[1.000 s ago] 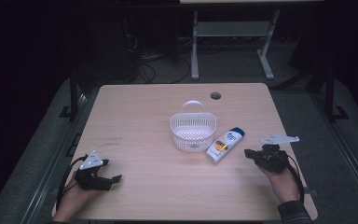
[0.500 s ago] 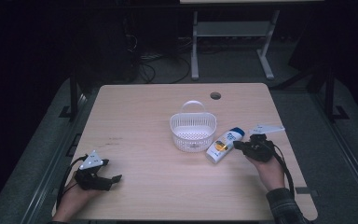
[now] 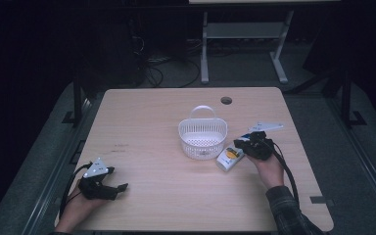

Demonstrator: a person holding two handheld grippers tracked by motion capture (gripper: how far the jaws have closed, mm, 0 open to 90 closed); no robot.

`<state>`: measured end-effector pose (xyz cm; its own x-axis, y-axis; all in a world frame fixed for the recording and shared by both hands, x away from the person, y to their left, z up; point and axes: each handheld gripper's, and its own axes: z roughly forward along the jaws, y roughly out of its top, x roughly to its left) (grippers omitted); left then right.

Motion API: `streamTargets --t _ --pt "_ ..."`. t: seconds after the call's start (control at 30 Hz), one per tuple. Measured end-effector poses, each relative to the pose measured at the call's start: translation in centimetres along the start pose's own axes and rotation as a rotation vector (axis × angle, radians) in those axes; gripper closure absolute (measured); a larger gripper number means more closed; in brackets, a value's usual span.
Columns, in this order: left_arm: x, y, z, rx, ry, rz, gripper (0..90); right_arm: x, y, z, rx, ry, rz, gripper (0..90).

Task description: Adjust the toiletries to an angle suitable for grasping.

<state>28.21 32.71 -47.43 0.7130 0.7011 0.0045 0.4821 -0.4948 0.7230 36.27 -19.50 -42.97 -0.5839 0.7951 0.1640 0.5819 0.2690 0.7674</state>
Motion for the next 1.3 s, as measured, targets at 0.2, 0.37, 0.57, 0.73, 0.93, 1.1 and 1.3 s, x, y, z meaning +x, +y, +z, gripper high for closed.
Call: streamTargets --t 0.2,0.37,0.57,0.73,0.93,1.1,1.3 --pt "0.0 0.0 0.0 -0.001 -0.001 0.001 13.0 -0.2 0.6 1.5 0.038 -0.005 0.016 89.7" --pt "0.0 0.0 0.0 0.0 -0.001 0.001 13.0 -0.5 0.8 2.6 0.056 -0.011 0.029 89.7" --pt "0.0 0.0 0.0 -0.001 -0.002 0.001 12.9 -0.6 0.6 3.5 0.078 -0.021 0.029 89.7" --pt "0.0 0.0 0.0 -0.001 -0.002 0.001 12.9 -0.6 0.5 3.7 0.087 -0.016 0.02 89.7" --pt "0.0 0.0 0.0 -0.001 -0.002 0.001 12.9 -0.4 0.3 3.7 0.109 -0.017 0.011 89.7" --pt "0.0 0.0 0.0 -0.001 -0.002 0.001 13.0 -0.4 0.2 3.5 0.127 -0.016 0.01 89.7" --pt "0.0 0.0 0.0 -0.001 -0.002 0.002 13.0 -0.4 -0.2 3.1 0.127 -0.019 0.012 89.7"
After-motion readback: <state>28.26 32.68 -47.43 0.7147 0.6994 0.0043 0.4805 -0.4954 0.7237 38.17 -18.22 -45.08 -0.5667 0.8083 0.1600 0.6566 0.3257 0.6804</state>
